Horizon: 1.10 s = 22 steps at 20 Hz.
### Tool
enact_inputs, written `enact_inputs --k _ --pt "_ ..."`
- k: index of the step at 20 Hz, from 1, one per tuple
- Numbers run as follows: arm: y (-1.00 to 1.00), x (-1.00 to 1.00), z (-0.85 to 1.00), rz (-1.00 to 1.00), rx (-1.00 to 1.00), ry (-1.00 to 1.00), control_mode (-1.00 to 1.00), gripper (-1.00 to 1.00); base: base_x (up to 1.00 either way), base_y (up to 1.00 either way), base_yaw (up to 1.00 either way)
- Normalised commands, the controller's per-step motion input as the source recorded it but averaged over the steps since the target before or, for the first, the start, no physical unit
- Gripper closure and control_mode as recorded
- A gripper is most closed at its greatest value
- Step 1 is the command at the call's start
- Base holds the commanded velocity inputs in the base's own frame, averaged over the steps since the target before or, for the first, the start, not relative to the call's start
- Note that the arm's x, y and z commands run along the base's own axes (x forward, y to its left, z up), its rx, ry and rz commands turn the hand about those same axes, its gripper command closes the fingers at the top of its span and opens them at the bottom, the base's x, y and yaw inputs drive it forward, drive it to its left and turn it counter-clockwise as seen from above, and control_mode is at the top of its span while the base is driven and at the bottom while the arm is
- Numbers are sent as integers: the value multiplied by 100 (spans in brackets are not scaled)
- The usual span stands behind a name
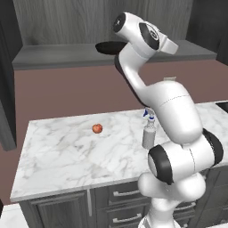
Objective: Pick the pan from the cabinet and place it on the stove. Then turn on the stove burner for the pan.
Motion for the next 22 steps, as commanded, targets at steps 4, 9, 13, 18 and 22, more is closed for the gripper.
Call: enact_inputs --k 4,9,13,18,22 --pt "-1 39 0 -4 0 -6 -100 -100 0 0 0" --pt "-1 33 0 -3 1 -1 -100 -100 0 0 0" --pt "0 23 0 -4 0 0 -100 -100 0 0 0" --pt "0 20 0 -6 0 0 -100 -100 0 0 0" --pt "-3 22 0 -6 1 0 -100 -100 0 0 0"
